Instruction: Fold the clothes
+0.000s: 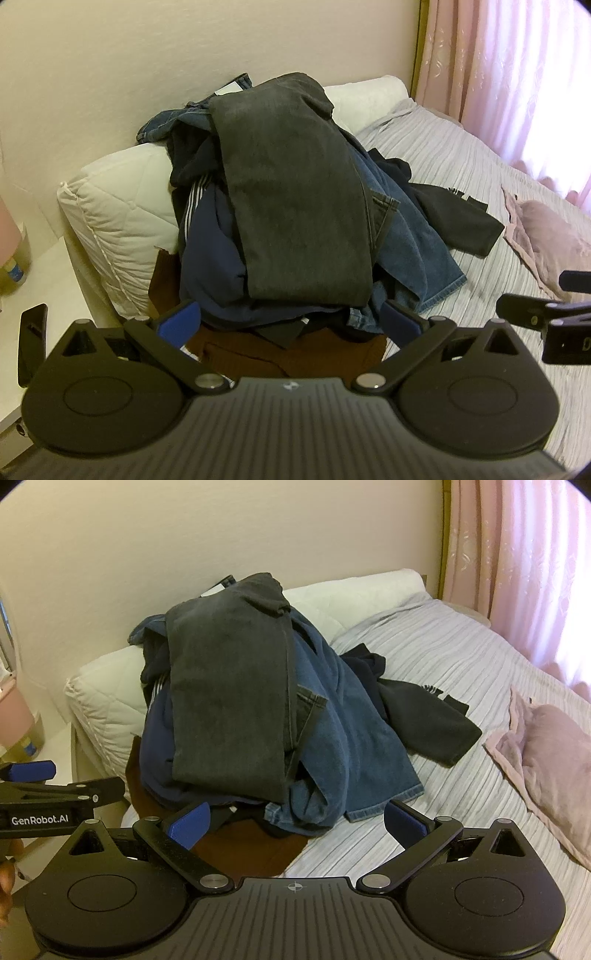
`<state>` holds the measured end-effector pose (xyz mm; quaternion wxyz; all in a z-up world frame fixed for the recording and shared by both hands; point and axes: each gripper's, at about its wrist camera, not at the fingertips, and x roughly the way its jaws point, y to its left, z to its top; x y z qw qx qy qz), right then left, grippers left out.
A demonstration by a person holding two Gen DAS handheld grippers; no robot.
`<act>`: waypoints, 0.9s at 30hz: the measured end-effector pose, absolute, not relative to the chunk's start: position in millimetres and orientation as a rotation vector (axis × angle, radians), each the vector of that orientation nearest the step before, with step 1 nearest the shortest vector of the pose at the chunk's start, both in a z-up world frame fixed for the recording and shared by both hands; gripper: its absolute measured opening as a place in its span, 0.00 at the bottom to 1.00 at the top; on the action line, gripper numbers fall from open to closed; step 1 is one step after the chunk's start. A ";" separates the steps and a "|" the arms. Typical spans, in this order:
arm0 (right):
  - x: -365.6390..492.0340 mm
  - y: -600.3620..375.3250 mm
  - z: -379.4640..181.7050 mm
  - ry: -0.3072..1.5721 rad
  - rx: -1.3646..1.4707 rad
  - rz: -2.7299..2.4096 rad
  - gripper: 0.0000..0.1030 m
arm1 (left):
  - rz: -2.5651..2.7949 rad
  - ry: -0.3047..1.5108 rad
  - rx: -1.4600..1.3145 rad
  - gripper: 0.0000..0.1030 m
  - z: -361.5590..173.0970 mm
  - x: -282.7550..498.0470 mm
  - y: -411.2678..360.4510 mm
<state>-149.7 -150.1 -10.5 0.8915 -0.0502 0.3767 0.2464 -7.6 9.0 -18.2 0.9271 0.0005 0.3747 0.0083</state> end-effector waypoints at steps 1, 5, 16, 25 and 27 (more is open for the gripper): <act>-149.1 -149.7 -10.2 0.780 -0.104 0.513 1.00 | 0.019 0.768 -0.002 0.99 -18.1 -7.2 9.9; -147.6 -148.9 -8.7 0.773 -0.107 0.522 1.00 | 0.036 0.767 -0.009 0.99 -17.0 -6.3 11.9; -143.8 -156.4 -9.6 0.778 -0.100 0.536 1.00 | 0.050 0.774 -0.023 0.99 -15.7 -4.2 9.2; -140.7 -166.4 -9.6 0.778 -0.102 0.553 1.00 | 0.064 0.777 -0.024 0.99 -15.3 -6.2 -4.1; -139.7 -169.9 -9.7 0.777 -0.103 0.556 1.00 | 0.068 0.776 -0.024 0.99 -15.1 -6.7 -7.6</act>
